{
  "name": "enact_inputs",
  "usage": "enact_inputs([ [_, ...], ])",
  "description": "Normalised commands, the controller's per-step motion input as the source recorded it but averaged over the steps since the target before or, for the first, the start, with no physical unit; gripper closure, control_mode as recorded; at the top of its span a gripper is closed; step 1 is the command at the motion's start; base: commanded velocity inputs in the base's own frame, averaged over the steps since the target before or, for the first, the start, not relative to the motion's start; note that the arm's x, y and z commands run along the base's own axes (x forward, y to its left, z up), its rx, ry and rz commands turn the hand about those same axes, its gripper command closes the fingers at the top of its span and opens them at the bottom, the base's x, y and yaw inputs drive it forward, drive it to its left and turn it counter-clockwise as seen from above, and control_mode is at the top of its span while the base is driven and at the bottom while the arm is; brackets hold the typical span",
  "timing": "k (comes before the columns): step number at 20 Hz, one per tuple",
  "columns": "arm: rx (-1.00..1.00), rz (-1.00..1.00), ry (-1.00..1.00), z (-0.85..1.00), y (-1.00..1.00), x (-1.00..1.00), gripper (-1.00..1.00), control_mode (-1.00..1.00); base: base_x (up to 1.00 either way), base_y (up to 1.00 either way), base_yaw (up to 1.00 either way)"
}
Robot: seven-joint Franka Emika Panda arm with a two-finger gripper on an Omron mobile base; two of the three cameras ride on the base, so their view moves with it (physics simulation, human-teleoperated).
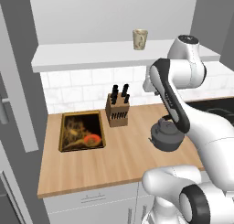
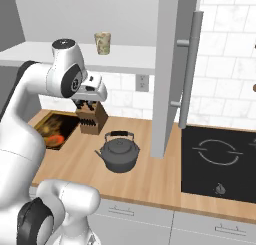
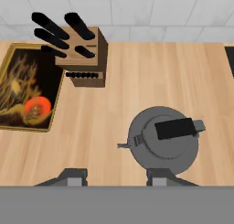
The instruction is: Pick the kettle from the counter and place it on the tray. Then pick the mug from the cabinet and place it on the tray. Then close the cabinet doors.
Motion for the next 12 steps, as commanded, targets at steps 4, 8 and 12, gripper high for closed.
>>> enact_inputs([
  [4, 0.00, 0.01, -0.01, -0.05, 0.00, -0.15, -1.00, -1.00, 0.00, 0.00, 0.00],
  [8, 0.01, 0.02, -0.03, -0.24, -0.18, -0.46, -1.00, -1.00, 0.00, 0.00, 0.00],
  [12, 0.00, -0.03, -0.07, -0.27, -0.29, -0.39, -1.00, -1.00, 0.00, 0.00, 0.00],
])
